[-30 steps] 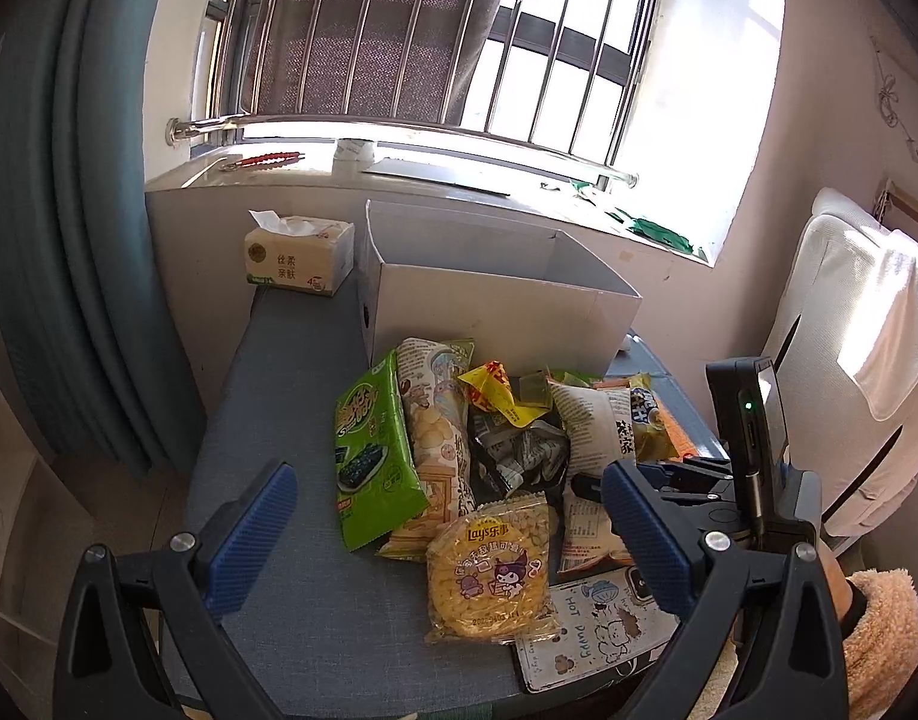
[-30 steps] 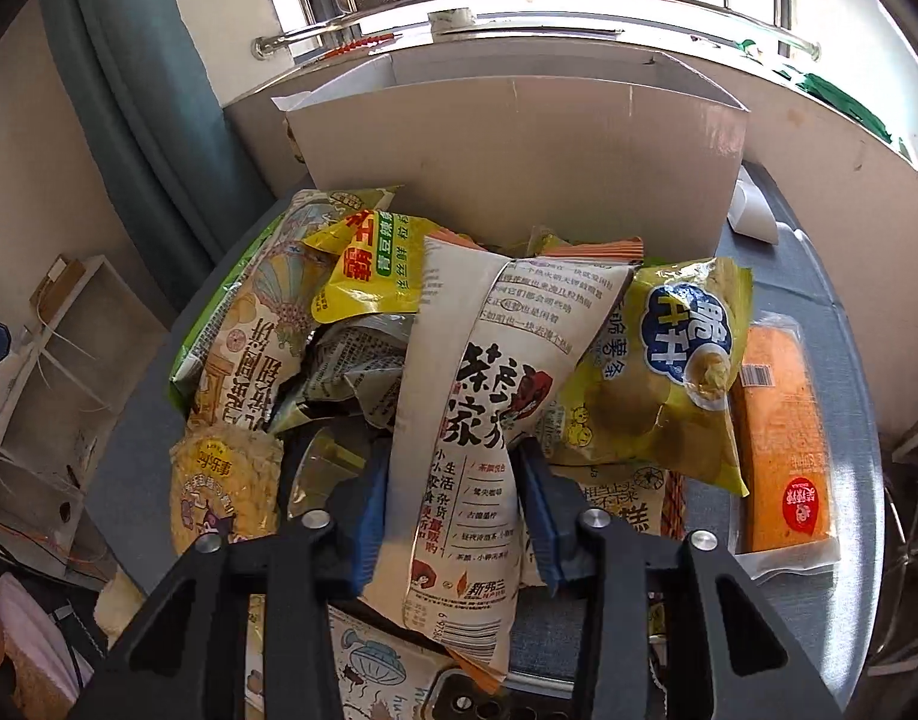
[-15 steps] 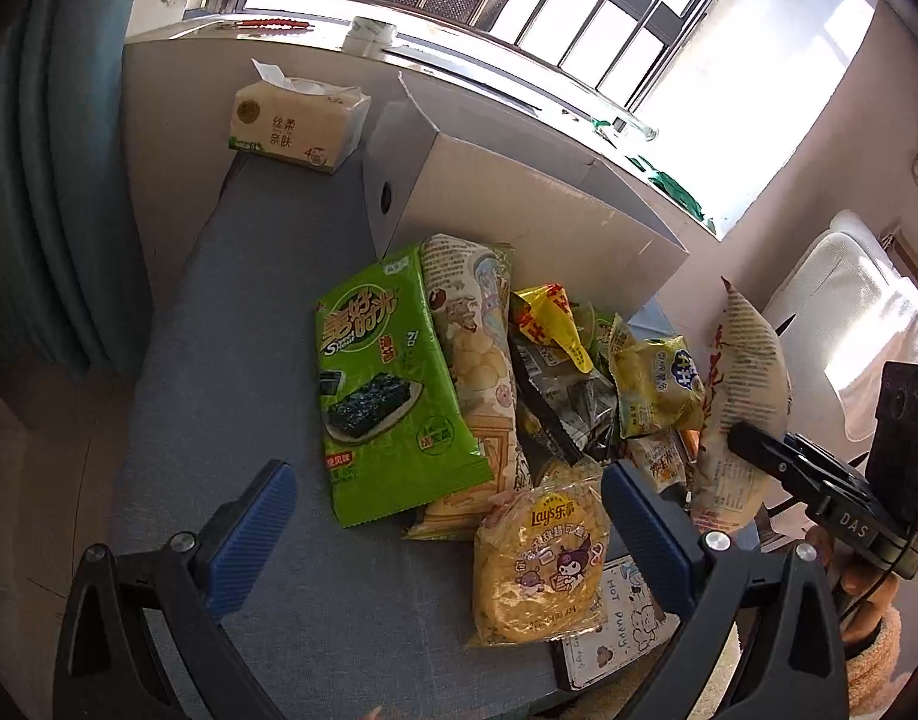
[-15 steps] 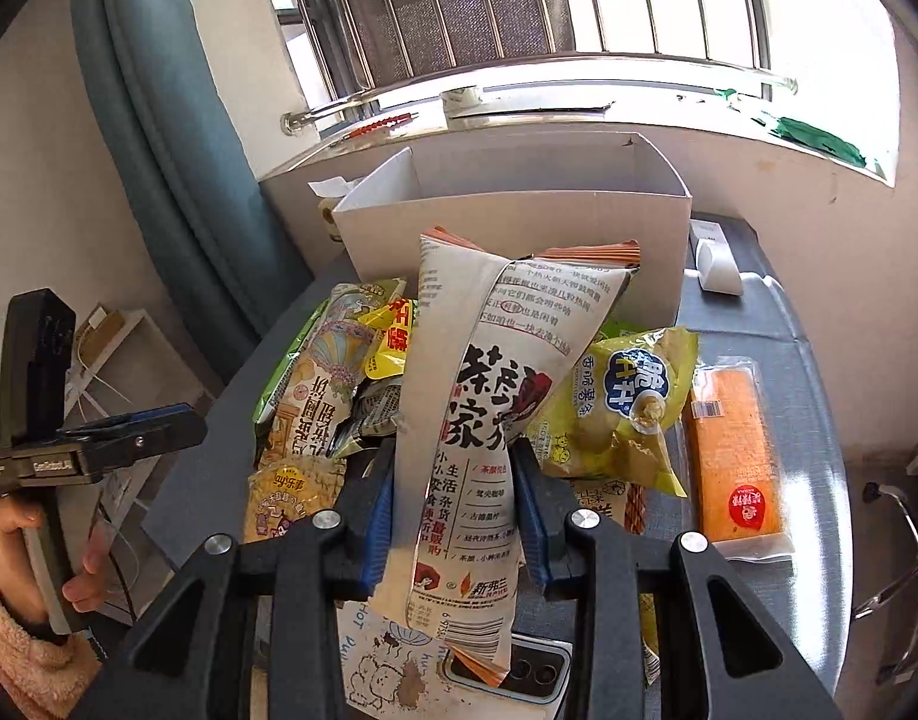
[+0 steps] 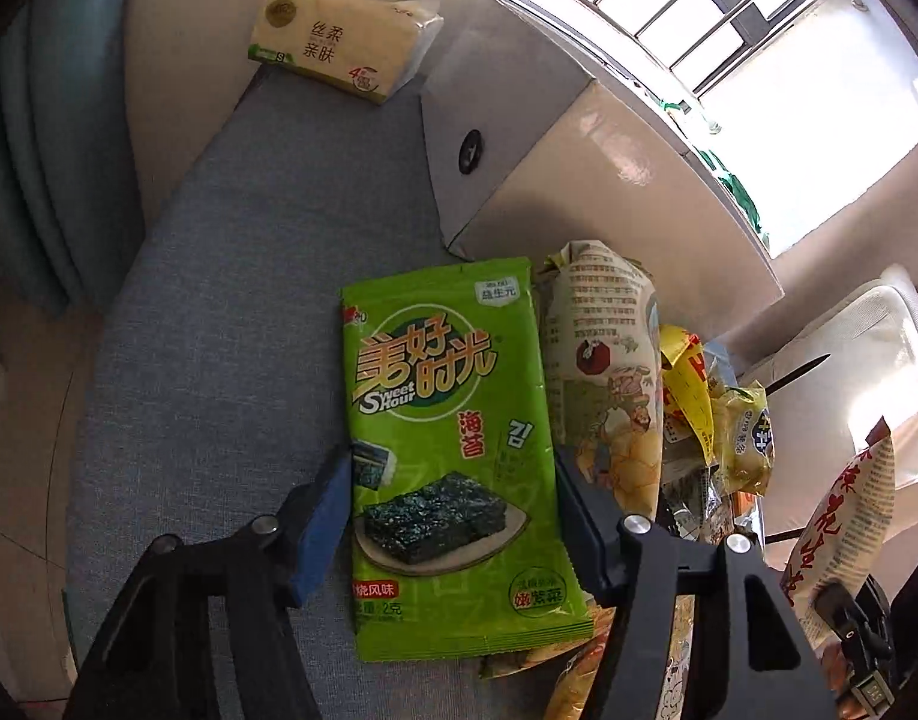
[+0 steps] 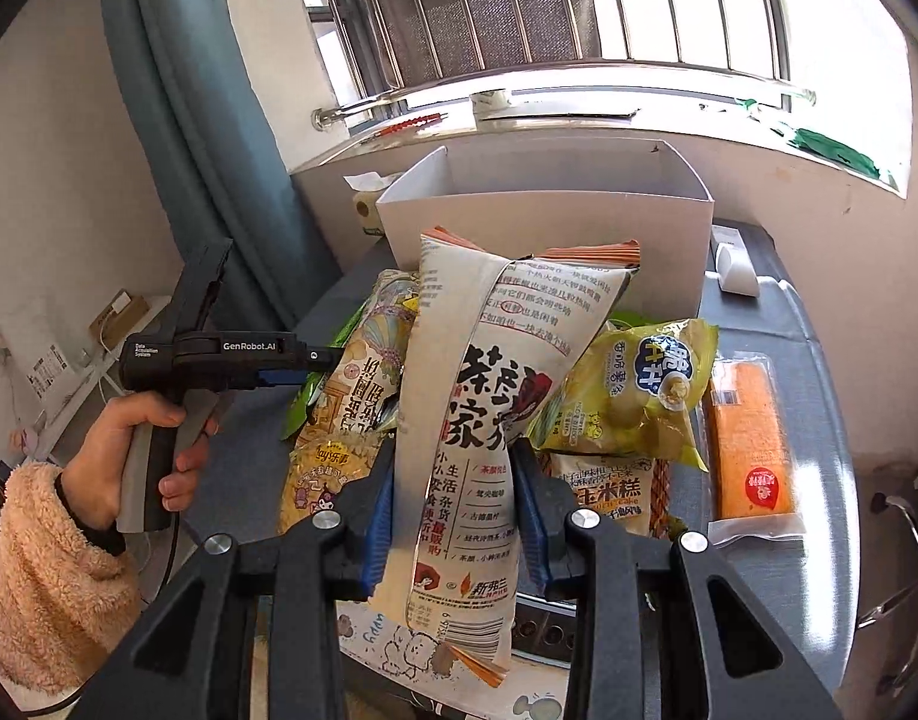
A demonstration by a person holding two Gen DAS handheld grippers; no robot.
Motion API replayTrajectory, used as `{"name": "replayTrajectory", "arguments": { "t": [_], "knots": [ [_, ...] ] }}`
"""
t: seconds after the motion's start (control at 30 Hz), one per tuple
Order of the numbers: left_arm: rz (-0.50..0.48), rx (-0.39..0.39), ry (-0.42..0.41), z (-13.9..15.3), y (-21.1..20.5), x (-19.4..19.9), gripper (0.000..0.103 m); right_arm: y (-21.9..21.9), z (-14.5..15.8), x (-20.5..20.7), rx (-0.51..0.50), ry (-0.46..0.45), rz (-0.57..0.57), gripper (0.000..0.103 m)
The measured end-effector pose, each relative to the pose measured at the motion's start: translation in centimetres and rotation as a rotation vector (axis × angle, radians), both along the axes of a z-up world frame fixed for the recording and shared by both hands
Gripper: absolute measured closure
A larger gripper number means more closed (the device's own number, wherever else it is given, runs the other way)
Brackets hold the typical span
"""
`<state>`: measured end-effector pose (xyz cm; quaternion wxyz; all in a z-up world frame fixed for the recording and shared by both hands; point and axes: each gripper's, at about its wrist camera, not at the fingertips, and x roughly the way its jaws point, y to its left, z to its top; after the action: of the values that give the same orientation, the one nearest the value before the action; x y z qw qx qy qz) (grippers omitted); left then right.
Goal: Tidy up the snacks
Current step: 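Grasp green seaweed packet with left tool while right tool grasps white chip bag, drop both in box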
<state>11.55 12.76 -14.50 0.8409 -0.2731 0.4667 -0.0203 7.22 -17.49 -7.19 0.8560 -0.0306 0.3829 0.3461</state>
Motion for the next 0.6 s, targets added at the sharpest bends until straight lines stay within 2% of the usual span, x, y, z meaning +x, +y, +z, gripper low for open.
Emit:
{"name": "replayTrajectory", "arguments": {
  "t": [0.03,0.2,0.33,0.47,0.6],
  "knots": [
    [-0.005,0.004,-0.014,0.2,-0.2,-0.3,0.043,0.0,0.0,0.0,0.0,0.002,0.0,0.064],
    [0.038,0.106,-0.122,3.4,-0.9,-2.7,0.044,-0.3,0.3,0.0,0.006,-0.004,-0.008,0.064],
    [0.041,0.089,-0.243,7.7,-1.3,-3.6,0.044,-0.2,1.3,1.4,0.026,-0.013,-0.002,0.064],
    [0.016,0.111,-0.334,12.6,-1.1,-1.9,0.044,0.4,3.5,5.0,0.013,-0.062,-0.01,0.064],
    [-0.01,0.138,-0.377,16.0,-1.5,2.3,0.043,1.4,6.4,10.3,0.003,-0.088,-0.015,0.064]
  ]
}}
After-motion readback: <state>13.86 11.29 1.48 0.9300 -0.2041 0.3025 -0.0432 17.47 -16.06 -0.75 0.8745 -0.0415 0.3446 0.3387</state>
